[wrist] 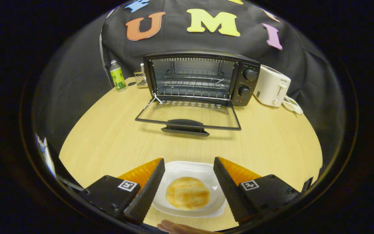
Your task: Open the toaster oven, put the food inside, and close the toaster oven door.
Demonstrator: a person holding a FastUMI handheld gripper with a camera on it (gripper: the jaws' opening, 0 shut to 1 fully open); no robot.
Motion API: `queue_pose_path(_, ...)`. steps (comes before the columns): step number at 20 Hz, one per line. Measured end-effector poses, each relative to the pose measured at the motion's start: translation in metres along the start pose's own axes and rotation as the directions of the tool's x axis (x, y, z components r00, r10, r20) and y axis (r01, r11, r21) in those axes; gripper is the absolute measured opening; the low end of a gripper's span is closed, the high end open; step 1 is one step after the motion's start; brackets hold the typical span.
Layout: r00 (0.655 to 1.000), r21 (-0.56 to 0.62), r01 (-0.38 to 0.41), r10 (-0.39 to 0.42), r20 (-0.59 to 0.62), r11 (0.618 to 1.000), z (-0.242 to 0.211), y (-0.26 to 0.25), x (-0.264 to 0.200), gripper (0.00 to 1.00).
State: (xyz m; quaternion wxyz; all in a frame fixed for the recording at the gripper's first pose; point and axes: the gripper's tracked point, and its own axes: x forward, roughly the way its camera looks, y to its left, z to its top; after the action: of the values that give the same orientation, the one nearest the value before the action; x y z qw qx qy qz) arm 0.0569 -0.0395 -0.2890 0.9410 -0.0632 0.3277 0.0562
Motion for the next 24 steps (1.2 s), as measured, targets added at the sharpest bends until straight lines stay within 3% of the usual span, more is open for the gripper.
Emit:
queue_pose_path(5, 0.996, 0.051, 0.025, -0.029, 0.085, 0.998, -0.031, -0.003, -0.007, 1.00)
queue_pose_path(10, 0.962, 0.137, 0.049, -0.084, 0.259, 0.989, -0.043, -0.004, -0.016, 1.00)
queue_pose_path(15, 0.925, 0.104, 0.073, -0.107, 0.365, 0.992, -0.051, -0.001, -0.022, 1.00)
queue_pose_path(24, 0.926, 0.070, 0.090, -0.109, 0.361, 0.993, -0.075, 0.007, -0.007, 1.00)
